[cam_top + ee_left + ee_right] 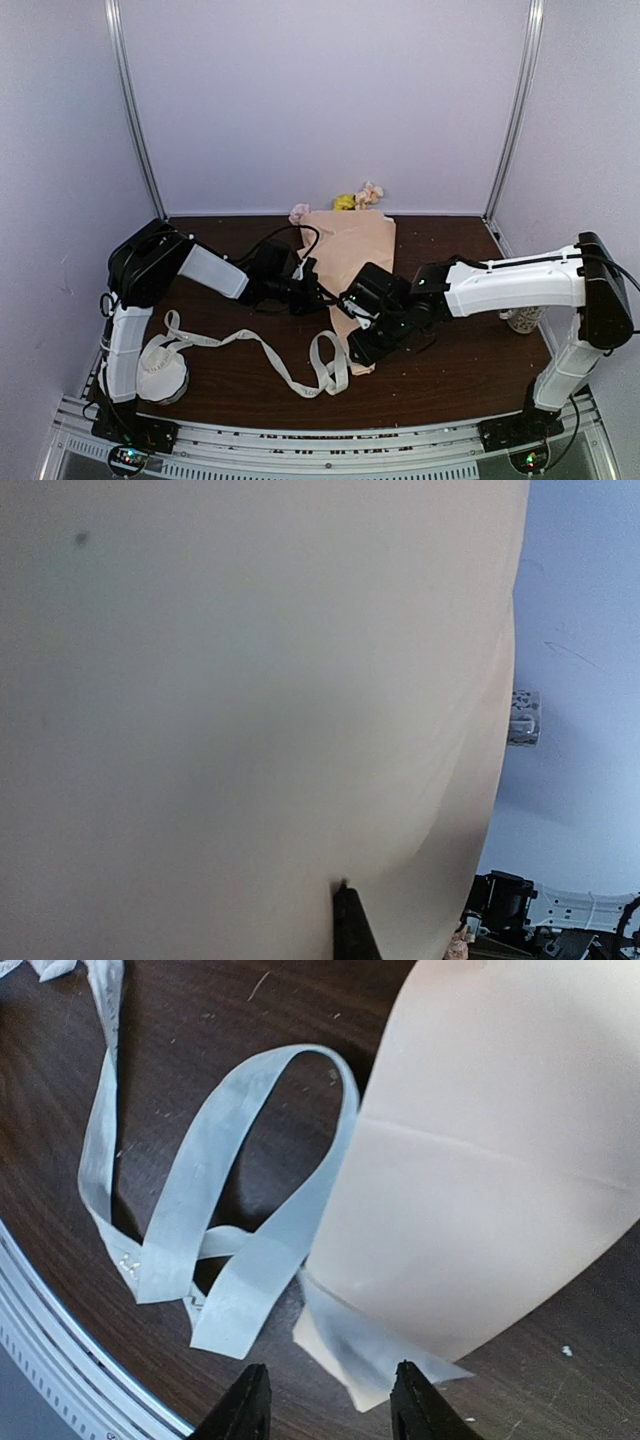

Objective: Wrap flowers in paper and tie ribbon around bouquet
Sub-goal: Pick up the ribbon from the center of the board.

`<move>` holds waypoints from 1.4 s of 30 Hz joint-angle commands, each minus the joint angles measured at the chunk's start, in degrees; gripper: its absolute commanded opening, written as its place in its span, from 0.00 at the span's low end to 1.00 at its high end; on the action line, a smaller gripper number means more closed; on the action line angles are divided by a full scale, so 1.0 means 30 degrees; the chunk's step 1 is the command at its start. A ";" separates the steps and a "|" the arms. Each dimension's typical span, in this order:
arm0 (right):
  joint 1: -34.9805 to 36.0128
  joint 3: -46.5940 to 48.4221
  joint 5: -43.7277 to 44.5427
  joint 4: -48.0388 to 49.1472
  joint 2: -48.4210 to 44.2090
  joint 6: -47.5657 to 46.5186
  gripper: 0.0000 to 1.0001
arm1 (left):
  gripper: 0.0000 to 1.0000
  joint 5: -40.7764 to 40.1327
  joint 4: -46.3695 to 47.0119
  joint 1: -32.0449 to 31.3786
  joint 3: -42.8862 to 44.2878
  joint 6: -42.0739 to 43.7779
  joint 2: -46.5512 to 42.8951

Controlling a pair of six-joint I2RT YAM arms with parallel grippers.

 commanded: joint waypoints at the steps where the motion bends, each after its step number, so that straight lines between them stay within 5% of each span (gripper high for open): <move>1: -0.1182 0.0848 0.1536 -0.0867 0.0151 -0.1423 0.45 | 0.00 -0.0090 0.1223 0.0000 0.0035 0.0183 0.0244; 8: -0.1589 0.2562 0.0116 -0.1895 0.2287 -0.4232 0.61 | 0.00 -0.0031 0.1172 0.0001 0.0166 0.0176 0.0332; 13: -0.1559 0.2460 -0.0590 -0.2295 0.3015 -0.5480 0.62 | 0.00 -0.0032 0.1143 0.0025 0.0268 0.0176 0.0372; 30: 0.0510 0.1266 0.1257 -0.2458 0.2882 -0.6224 0.31 | 0.00 0.0086 0.1236 0.0055 0.0314 0.0121 0.0420; 36: 0.0558 0.0724 0.1543 -0.1744 0.2120 -0.5606 0.02 | 0.00 0.0137 0.1357 0.0085 0.0306 0.0004 0.0398; 42: 0.0647 -0.1309 -0.0128 -0.0760 -0.0016 -0.4795 0.00 | 0.00 0.0647 0.0686 0.0191 0.1221 0.0676 -0.0351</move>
